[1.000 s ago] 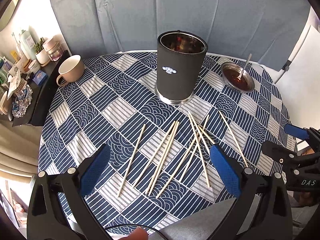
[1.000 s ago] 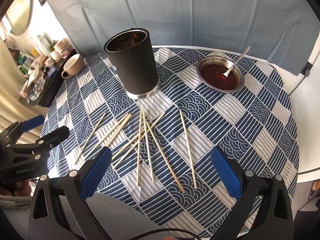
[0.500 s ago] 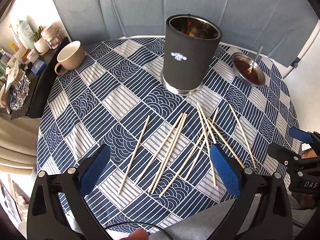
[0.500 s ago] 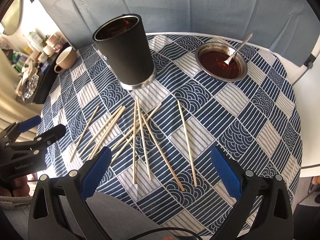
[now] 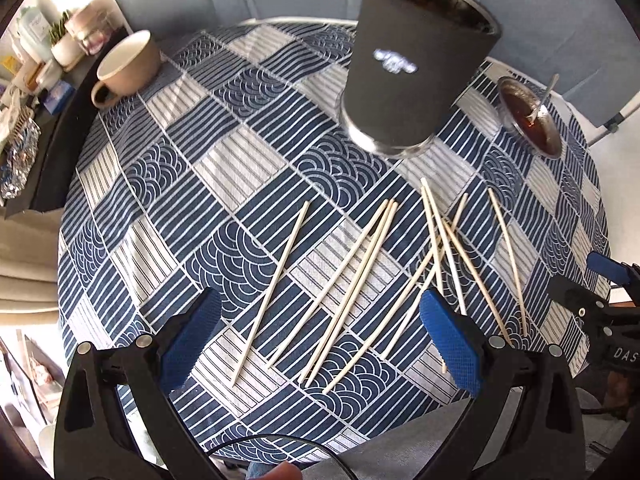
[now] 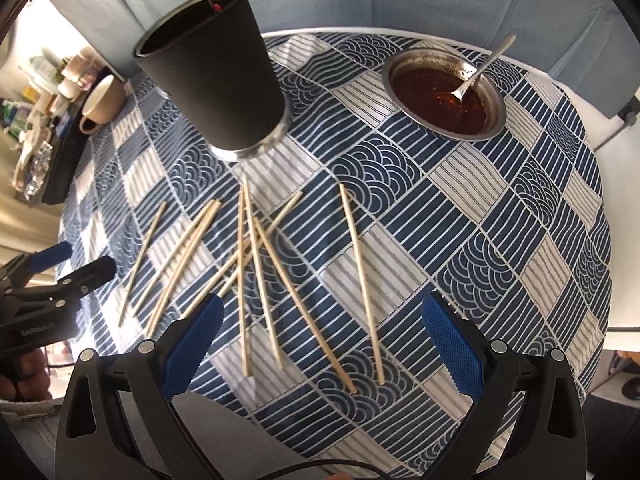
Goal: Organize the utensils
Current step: 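Lower both tools and close each on a single chopstick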
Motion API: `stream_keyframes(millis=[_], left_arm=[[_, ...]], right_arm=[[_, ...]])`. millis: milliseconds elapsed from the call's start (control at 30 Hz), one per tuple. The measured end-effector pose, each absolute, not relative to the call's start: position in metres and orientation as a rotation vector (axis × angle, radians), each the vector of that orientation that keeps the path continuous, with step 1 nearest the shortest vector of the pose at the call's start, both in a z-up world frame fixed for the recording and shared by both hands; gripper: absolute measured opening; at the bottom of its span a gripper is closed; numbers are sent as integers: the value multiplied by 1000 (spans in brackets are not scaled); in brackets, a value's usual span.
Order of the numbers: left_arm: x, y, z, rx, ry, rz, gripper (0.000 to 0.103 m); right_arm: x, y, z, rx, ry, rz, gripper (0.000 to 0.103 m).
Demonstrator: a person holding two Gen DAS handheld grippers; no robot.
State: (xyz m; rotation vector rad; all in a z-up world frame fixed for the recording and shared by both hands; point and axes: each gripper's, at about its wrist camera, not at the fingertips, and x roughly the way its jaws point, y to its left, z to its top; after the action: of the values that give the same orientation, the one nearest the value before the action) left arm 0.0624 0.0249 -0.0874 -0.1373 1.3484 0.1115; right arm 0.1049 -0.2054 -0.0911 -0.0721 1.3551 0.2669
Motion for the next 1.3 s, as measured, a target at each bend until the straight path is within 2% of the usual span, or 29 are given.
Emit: stream_keyframes(millis=[300, 867, 900, 933, 967, 1100, 1300], left_arm=[[81, 48, -119, -141, 1431, 150, 97], [103, 62, -181, 52, 1512, 151, 98], [103, 63, -182, 45, 1511, 143, 98], [103, 65, -183, 36, 1513, 130, 98], [104, 66, -184, 26, 1517, 121, 98], [107, 81, -190, -54, 1540, 70, 99], [106, 79, -191, -4, 1515, 29, 99]], right_arm=[[130, -209, -129, -134, 1397, 270, 95], [159, -212, -180, -257, 1453, 318, 93], [160, -211, -182, -265, 1457, 327, 92], [160, -210, -184, -271, 1459, 334, 84], [161, -209, -187, -281, 1469, 343, 69], [165, -205, -196, -323, 1456, 377, 69], [163, -199, -199, -359, 1458, 411, 71]])
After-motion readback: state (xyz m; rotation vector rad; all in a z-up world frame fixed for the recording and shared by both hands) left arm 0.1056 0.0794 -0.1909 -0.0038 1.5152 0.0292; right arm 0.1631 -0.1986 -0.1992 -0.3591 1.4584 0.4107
